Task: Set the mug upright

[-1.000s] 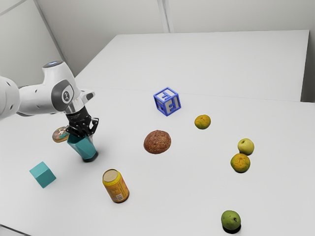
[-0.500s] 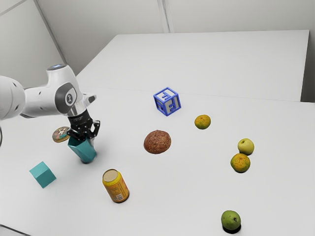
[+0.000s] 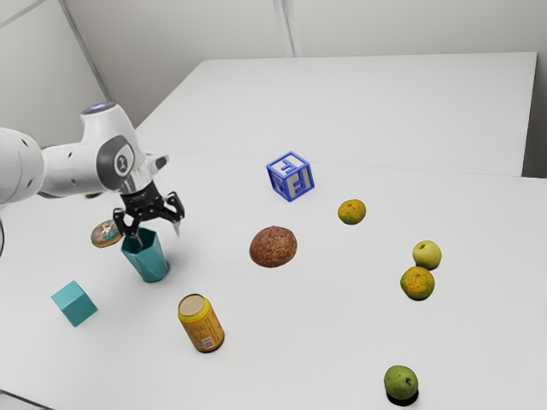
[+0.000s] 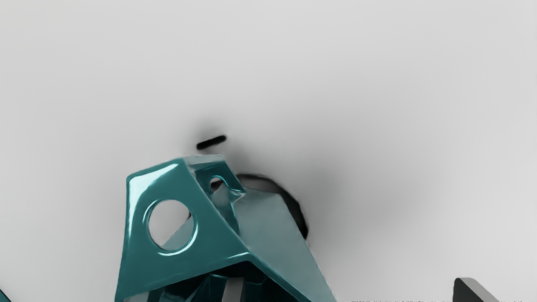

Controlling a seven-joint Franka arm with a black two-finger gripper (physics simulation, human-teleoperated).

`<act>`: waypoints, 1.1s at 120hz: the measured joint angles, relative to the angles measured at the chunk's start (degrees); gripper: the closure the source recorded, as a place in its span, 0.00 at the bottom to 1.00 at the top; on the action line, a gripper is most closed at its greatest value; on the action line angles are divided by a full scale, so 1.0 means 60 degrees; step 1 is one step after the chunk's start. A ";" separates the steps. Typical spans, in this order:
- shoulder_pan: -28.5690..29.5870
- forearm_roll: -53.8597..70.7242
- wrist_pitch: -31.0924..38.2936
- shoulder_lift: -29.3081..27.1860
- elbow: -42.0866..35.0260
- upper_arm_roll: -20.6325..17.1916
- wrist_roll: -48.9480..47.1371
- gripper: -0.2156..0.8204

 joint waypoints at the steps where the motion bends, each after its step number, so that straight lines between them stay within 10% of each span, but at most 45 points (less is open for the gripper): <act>1: -0.0005 -0.0006 0.0000 0.0000 0.0002 0.0000 0.0000 0.27; 85: -0.0153 -0.0064 -0.0460 -0.0412 0.0415 0.0000 0.0118 0.21; 132: -0.0175 0.1190 -0.2409 -0.1253 0.2907 -0.0028 0.1483 0.21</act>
